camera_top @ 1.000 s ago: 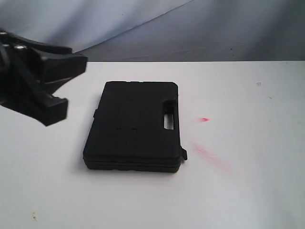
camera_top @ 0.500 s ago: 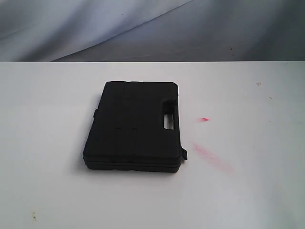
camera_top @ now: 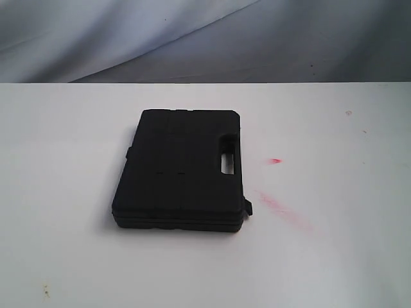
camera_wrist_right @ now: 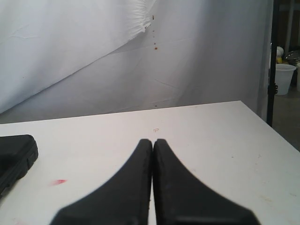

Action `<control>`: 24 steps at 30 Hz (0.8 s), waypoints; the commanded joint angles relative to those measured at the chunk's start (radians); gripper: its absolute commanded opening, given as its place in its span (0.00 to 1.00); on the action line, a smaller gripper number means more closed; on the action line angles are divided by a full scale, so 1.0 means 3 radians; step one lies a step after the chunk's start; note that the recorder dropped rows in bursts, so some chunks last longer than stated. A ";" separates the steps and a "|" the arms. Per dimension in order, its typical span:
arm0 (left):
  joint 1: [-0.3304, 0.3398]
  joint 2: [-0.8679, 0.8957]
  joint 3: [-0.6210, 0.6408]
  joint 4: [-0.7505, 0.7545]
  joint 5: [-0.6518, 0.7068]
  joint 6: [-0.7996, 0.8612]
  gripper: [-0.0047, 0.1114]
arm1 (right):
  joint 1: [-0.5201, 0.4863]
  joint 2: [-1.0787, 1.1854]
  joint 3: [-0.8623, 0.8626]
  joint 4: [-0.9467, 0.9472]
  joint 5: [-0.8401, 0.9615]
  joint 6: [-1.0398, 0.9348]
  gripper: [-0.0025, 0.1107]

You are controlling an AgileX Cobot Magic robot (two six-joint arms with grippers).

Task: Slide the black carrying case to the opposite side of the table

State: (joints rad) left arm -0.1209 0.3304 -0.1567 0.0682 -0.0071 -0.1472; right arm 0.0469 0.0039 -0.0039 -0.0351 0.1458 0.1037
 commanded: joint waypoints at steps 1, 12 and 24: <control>0.0165 -0.0112 0.0156 -0.0025 -0.0446 -0.0033 0.29 | 0.0008 -0.0013 0.0013 -0.0014 -0.0012 0.0006 0.02; 0.0274 -0.0441 0.0522 -0.0025 -0.0649 -0.0116 0.29 | 0.0008 -0.0013 0.0013 -0.0014 -0.0012 0.0006 0.02; 0.0274 -0.0889 0.0522 -0.0120 0.0414 -0.0116 0.29 | 0.0008 -0.0013 0.0013 -0.0014 -0.0012 0.0006 0.02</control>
State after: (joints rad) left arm -0.0414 0.1009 -0.0043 0.0567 0.0865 -0.1734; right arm 0.0469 0.0039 -0.0039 -0.0351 0.1458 0.1037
